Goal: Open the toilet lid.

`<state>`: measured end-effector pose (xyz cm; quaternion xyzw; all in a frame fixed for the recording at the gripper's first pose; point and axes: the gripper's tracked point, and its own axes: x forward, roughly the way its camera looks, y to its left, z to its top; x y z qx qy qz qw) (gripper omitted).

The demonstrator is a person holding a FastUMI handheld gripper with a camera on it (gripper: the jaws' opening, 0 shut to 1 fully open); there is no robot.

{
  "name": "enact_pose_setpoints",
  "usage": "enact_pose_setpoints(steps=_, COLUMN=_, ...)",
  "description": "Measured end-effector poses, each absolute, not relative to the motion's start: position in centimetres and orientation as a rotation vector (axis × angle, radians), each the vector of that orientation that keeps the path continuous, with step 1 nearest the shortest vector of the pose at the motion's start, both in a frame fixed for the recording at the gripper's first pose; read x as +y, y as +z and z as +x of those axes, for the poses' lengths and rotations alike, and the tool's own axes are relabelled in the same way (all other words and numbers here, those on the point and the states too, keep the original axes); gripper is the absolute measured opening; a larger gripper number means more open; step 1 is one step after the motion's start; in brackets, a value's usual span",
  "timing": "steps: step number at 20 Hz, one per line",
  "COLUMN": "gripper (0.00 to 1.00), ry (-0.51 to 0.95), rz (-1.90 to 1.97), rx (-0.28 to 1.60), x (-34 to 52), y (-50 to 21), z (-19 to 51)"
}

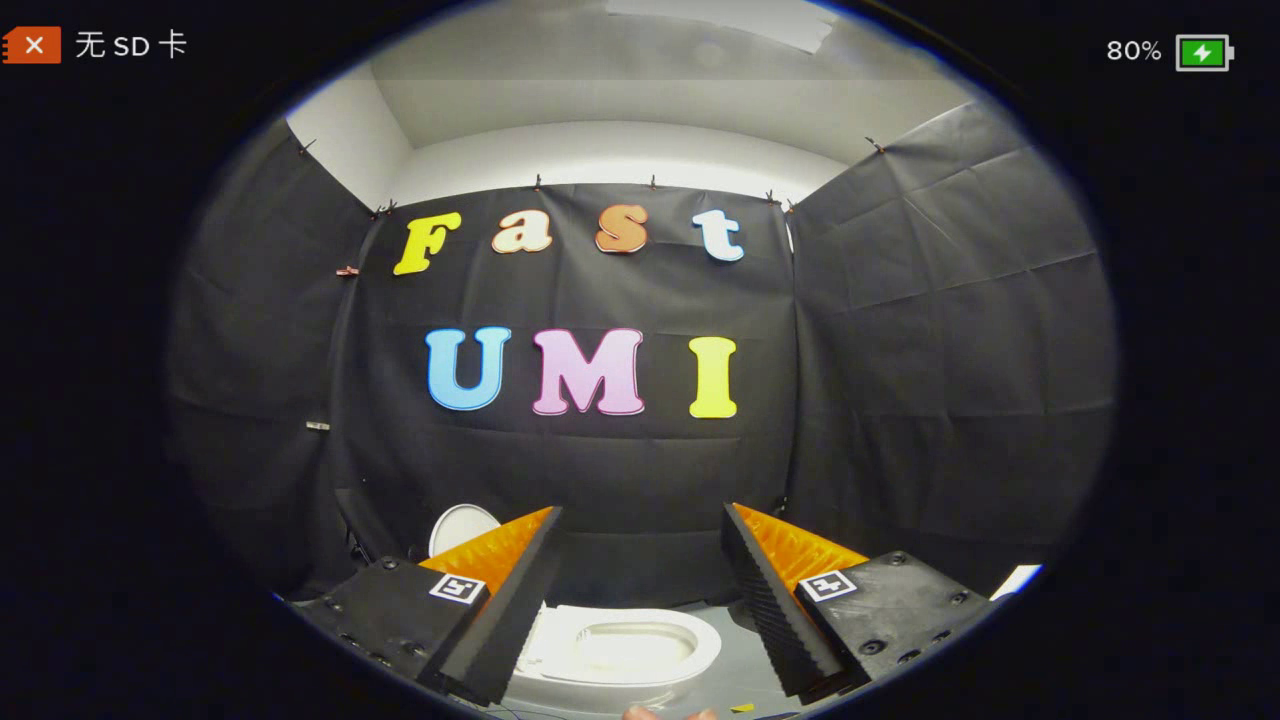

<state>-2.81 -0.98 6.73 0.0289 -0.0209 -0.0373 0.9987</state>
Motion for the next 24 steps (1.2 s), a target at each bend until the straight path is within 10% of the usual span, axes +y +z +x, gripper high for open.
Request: enact_pose_setpoints(steps=24, gripper=0.98, ry=-0.109, rz=0.037, rx=-0.009, x=-2.7, y=4.7, z=-3.2)
